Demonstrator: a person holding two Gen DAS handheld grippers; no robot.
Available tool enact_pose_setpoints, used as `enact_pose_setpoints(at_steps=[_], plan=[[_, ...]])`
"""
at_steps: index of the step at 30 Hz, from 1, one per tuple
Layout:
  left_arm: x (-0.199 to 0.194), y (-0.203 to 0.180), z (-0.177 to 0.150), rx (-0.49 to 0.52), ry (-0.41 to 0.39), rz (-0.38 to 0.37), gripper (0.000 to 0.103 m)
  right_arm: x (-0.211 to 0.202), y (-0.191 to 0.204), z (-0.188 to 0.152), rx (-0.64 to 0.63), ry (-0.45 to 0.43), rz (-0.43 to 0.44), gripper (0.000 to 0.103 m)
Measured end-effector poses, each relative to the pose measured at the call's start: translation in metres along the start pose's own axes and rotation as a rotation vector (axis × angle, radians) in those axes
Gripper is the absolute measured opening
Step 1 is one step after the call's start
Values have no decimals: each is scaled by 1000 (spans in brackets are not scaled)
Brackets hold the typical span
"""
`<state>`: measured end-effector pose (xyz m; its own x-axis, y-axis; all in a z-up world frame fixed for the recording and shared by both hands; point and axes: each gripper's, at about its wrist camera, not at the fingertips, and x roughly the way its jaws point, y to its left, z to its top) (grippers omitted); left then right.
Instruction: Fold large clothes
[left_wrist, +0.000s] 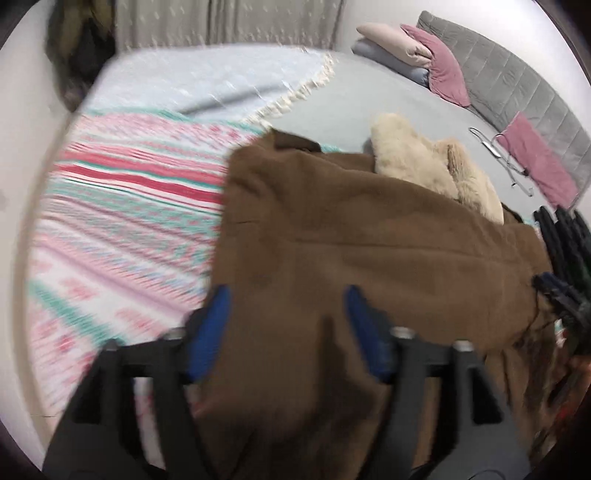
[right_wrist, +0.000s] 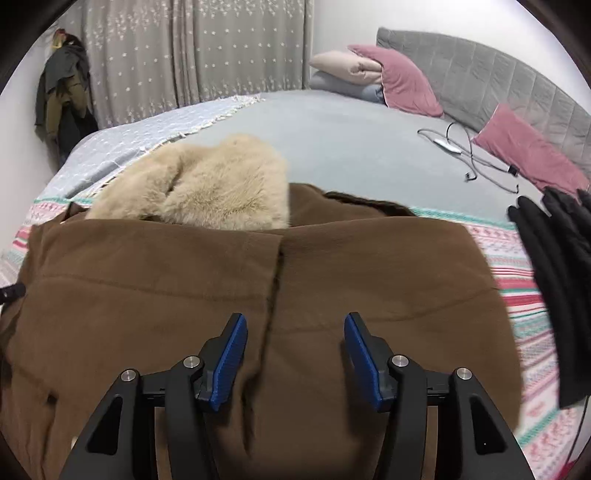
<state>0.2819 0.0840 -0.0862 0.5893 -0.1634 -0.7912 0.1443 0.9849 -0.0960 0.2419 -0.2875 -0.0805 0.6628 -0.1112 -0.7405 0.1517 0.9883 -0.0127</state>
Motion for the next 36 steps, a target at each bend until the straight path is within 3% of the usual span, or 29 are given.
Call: enact_pose_setpoints(at_steps=[2, 5, 9, 13, 18, 22, 26, 30, 36], plan=[[-29, 2, -11, 30, -27, 34, 80, -24, -10, -10, -5, 3, 32, 68], [-66, 14, -26, 52, -2, 43, 82, -59, -29, -24, -11, 1, 66, 76], [-122, 29, -44, 29, -27, 43, 82, -116, -56, -47, 23, -1, 105, 80], [-172, 40, -63, 2, -62, 13, 83, -161, -76, -65, 74, -14, 145, 85], [-205, 47, -91, -21, -13, -62, 84, -200, -94, -89, 104, 21, 214, 86], [-207, 54, -123, -1, 63, -116, 84, -221, -112, -113, 109, 55, 242, 86], [-189, 58, -159, 70, 147, -69, 84, -229, -128, -138, 77, 119, 215, 86], [-166, 64, -190, 86, 230, -92, 84, -225, -144, -169, 65, 208, 198, 86], [-139, 68, -221, 102, 281, -144, 84, -197, -161, -217, 129, 333, 213, 86]])
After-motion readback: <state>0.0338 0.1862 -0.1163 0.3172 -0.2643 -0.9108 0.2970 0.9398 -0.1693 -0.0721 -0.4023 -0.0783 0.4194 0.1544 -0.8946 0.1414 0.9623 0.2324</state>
